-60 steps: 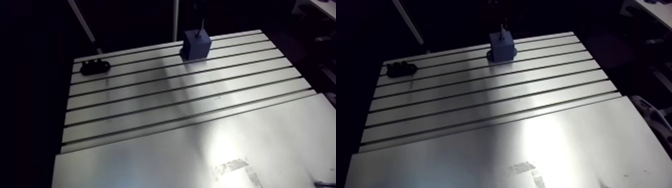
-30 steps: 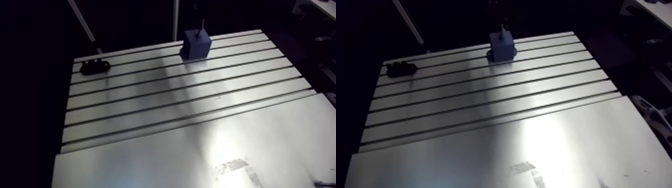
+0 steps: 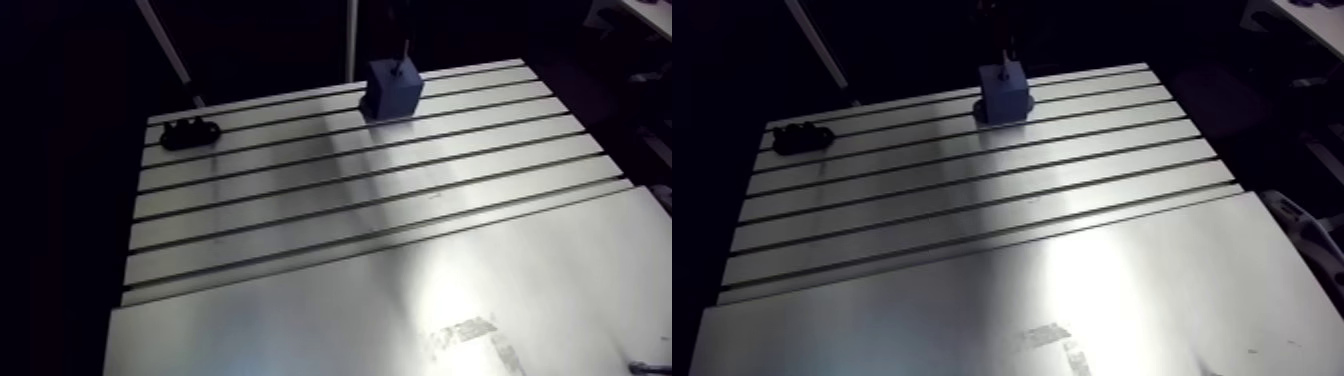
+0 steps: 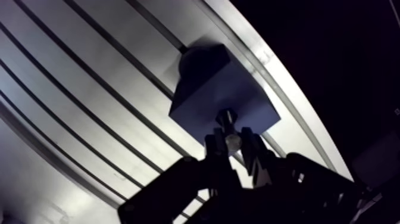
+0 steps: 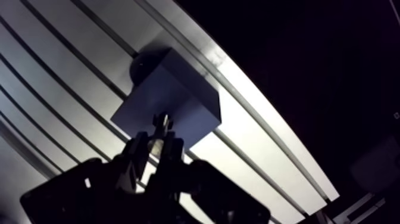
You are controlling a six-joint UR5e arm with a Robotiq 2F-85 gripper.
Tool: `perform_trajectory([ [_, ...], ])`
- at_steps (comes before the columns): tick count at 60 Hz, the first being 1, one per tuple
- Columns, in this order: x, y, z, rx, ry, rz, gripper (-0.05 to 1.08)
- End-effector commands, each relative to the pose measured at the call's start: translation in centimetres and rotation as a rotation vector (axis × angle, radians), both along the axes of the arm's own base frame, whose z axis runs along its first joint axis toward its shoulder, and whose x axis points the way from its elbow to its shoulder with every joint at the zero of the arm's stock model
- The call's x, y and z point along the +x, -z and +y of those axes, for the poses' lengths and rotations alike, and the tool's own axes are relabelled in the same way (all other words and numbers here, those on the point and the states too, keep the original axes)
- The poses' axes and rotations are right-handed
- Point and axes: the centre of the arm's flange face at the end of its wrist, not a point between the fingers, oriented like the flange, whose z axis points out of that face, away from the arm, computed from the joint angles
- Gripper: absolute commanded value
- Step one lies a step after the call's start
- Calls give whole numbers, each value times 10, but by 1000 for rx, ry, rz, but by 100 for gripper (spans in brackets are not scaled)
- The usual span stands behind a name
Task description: Pick up the M10 bolt and insert it into the hex recess until seated.
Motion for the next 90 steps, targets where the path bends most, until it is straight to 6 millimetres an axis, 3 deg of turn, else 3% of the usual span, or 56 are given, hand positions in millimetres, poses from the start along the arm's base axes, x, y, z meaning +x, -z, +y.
perform_trajectory([
  [1, 0, 1, 0, 0, 1, 0, 102],
  [43, -2, 9, -1, -3, 2, -10, 99],
  [44, -2, 8, -1, -3, 3, -7, 94],
  [46, -2, 8, -1, -3, 3, -7, 94],
  [48, -3, 6, 0, -8, 6, 9, 61],
  [49, -3, 6, 0, -8, 6, 9, 61],
  [50, -4, 6, -1, -13, 5, 19, 50],
  [51, -4, 6, -1, -13, 5, 19, 50],
  [52, -5, 6, -1, -18, 6, 29, 39],
  [53, -5, 6, -1, -18, 6, 29, 39],
  [54, -6, 5, -1, -22, 7, 39, 14],
  [55, -7, 4, -1, -26, 7, 45, 2],
  [90, -15, -10, 3, -23, 48, 120, 0],
])
